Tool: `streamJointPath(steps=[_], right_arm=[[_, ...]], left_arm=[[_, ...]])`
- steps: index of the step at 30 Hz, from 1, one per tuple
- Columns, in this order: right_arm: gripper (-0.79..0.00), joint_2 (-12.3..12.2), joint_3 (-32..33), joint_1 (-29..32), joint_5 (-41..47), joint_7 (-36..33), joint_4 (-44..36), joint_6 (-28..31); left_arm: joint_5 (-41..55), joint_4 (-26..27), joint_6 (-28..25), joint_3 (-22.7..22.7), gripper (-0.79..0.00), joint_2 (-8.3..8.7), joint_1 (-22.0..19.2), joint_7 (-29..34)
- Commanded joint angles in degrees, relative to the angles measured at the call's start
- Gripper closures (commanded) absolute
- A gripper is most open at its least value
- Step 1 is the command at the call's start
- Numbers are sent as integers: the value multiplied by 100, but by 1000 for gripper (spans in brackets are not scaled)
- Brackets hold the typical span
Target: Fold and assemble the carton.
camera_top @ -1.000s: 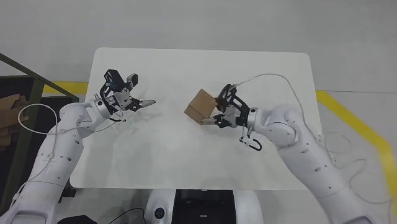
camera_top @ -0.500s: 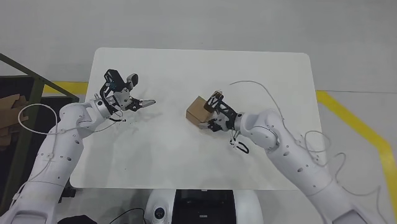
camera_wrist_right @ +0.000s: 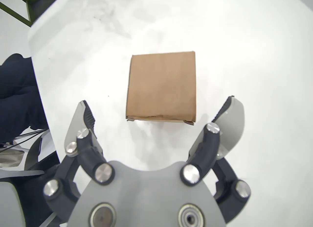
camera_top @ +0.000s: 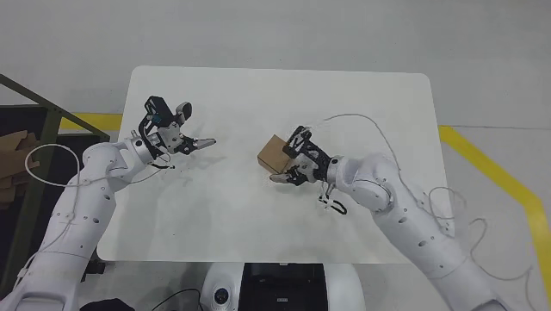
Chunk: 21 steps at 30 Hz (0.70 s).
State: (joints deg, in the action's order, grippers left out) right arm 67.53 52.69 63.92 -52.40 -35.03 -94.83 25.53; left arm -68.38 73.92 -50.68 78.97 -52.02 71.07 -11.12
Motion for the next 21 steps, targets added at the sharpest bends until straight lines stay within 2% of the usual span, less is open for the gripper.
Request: streamJointPath(steps=[1,7,15,21], right_arm=[[-785,-75,306,245,114,141,-326,126],[-785,-283,1457,871,796,675,-686,555],[-785,-423,2671,1496,973,1653,-597,507],[-785,-477,3149,1533,833,1759,-400,281]], left_arm=[[0,0,0,0,-785,0,0,0],[0,0,0,0,-785,0,0,0],[0,0,0,0,-785,0,0,0],[0,0,0,0,-785,0,0,0]])
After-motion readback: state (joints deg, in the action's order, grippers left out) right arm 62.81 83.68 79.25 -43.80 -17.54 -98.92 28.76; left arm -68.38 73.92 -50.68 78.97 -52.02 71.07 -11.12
